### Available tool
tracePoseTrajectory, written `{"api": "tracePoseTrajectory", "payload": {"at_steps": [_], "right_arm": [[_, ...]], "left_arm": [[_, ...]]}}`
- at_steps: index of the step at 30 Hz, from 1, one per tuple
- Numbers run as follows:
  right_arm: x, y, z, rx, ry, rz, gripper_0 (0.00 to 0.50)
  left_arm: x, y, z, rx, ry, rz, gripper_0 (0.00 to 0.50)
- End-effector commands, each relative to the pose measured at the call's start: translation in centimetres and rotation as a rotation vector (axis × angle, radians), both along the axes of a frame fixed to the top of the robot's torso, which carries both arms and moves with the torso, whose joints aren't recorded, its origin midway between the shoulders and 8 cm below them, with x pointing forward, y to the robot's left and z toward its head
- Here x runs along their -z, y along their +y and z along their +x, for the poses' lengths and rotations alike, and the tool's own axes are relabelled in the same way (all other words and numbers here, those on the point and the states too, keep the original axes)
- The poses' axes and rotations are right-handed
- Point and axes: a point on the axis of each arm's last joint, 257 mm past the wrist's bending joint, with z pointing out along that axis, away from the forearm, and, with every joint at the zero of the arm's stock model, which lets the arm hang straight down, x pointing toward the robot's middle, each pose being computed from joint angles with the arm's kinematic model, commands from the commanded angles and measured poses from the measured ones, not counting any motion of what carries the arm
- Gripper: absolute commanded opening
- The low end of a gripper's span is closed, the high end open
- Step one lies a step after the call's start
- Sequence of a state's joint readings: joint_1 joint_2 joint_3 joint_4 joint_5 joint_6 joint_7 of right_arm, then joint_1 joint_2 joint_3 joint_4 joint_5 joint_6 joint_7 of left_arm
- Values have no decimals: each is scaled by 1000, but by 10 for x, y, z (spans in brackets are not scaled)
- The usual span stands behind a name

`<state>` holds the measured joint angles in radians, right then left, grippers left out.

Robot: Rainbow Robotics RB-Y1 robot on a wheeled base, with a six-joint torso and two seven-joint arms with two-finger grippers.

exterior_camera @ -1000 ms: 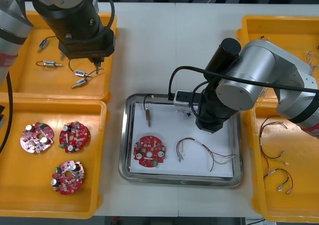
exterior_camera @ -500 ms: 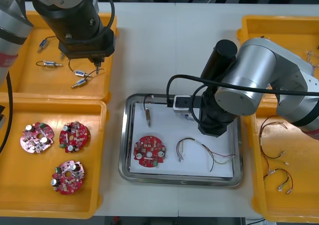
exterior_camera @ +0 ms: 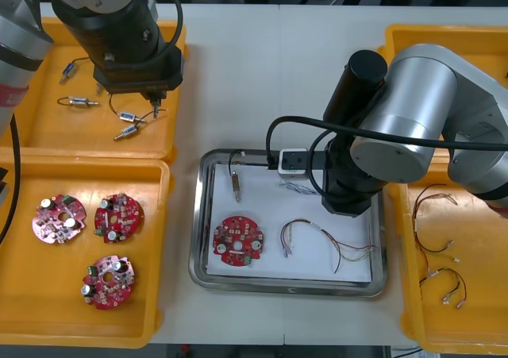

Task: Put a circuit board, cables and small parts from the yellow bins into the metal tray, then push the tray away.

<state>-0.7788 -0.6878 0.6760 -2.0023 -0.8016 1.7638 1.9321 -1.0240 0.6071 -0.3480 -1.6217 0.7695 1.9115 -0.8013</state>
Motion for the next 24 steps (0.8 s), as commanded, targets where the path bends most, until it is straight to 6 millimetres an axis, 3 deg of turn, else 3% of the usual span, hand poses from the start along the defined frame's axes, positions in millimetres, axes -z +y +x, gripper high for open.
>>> {"api": "tracePoseTrajectory", "payload": {"at_steps": [1,4,11,15,18,24], "right_arm": [[-30,9,7,29,-48,70,500],[-46,4,14,50,-73,96,500],[-78,-37,17,159,-84,83,500],[-102,-49,27,219,-120,143,500],[-123,-67,36,297,-155,211,500],[-145,-108,39,452,-181,303,500]], "left_arm": [[-28,-7,3,-47,-58,-31,0],[-28,-7,3,-47,-58,-31,0],[-28,-7,3,-47,-58,-31,0],[-28,-7,3,-47,-58,-31,0],[-28,-10,3,-47,-58,-34,0],[-26,-22,5,-50,-71,-40,0]]}}
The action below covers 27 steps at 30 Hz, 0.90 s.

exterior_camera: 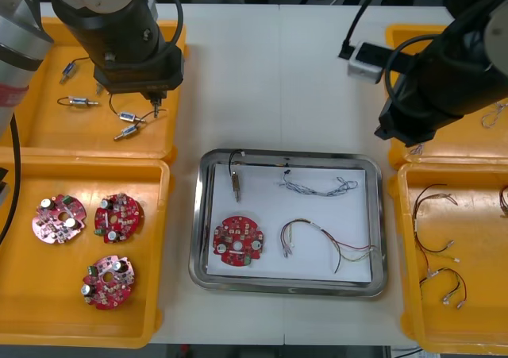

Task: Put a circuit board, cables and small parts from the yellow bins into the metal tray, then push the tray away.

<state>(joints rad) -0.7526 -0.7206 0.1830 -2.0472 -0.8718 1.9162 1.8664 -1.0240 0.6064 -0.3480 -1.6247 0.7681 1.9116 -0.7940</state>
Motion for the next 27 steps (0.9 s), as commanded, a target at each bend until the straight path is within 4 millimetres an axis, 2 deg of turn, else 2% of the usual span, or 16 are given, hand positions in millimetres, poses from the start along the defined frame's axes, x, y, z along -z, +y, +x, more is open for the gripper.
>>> {"api": "tracePoseTrajectory", "payload": {"at_steps": [1,6,19,25,27], "right_arm": [[-25,-50,-2,182,-36,87,500],[-39,-94,-1,363,-67,177,500],[-28,-188,-31,645,-67,312,500],[-20,-223,-47,760,-69,342,500],[-16,-235,-53,804,-69,348,500]], "left_arm": [[-25,-27,6,-49,-78,-41,0],[-22,-56,7,-41,-98,-62,0],[-9,-130,-11,2,-83,-132,0],[12,-151,-26,36,-58,-88,0],[25,-156,-32,43,-43,-65,0]]}}
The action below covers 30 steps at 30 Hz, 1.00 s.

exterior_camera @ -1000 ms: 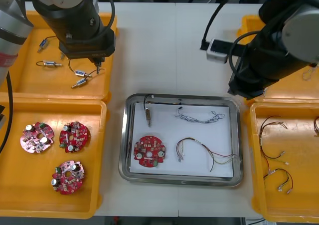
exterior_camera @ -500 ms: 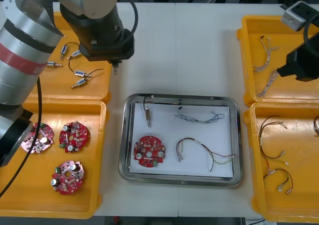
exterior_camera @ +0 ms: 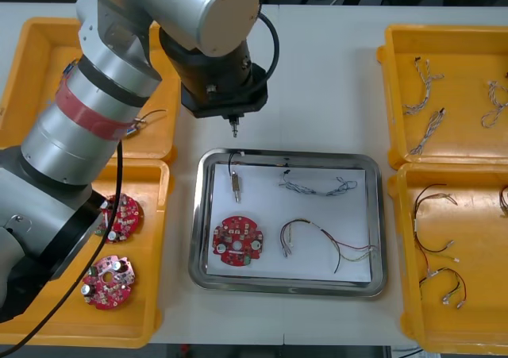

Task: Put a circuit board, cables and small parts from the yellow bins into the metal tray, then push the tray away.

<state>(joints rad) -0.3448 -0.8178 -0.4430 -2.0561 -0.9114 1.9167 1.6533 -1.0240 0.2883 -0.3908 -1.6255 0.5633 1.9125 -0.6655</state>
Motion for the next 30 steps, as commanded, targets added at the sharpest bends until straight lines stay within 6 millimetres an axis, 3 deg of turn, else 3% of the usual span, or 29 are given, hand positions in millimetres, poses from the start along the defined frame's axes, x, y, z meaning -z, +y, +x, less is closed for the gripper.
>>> {"api": "tracePoseTrajectory", "payload": {"at_steps": [1,7,13,22,30], "right_arm": [[-9,-37,-16,124,-19,-13,500],[11,-41,-28,150,27,7,500],[31,-41,-37,176,64,37,500],[56,-36,-43,211,100,75,500],[60,-41,-44,240,102,66,500]], "left_arm": [[3,-29,-15,13,-25,28,0],[39,-35,-27,13,-2,65,0],[63,-49,-30,-23,-12,25,0],[102,-54,-40,1,-23,55,0],[121,-57,-43,-3,-30,37,0]]}}
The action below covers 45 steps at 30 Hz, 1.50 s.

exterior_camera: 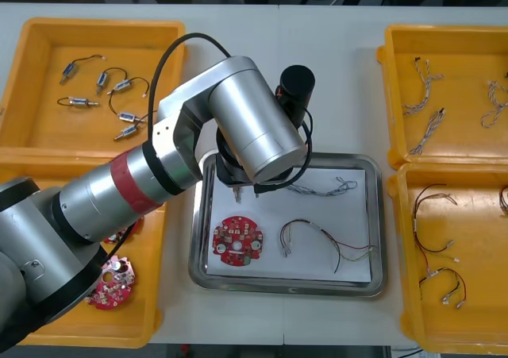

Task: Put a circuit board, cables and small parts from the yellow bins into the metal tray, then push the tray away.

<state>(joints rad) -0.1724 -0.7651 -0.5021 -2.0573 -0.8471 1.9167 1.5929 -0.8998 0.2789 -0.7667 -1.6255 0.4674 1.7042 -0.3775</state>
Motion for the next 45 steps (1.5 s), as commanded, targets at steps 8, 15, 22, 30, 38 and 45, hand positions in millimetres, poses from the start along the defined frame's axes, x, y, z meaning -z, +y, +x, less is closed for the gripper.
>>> {"api": "tracePoseTrajectory", "payload": {"at_steps": [8,15,22,30,38,45], "right_arm": [[2,-4,-7,72,-26,-14,500],[6,-3,-7,88,-27,-7,500],[7,-1,-6,95,-30,7,500],[8,0,-6,97,-28,11,500],[7,1,-6,97,-29,14,500],[2,7,-6,67,-37,-5,500]], "left_arm": [[19,-23,-11,56,-32,-36,0],[23,-21,-10,60,-44,-28,0],[23,-17,-7,53,-50,-27,7],[22,-13,-2,46,-63,-28,460],[21,-8,1,36,-69,-27,500],[4,7,11,14,-82,-46,500]]}}
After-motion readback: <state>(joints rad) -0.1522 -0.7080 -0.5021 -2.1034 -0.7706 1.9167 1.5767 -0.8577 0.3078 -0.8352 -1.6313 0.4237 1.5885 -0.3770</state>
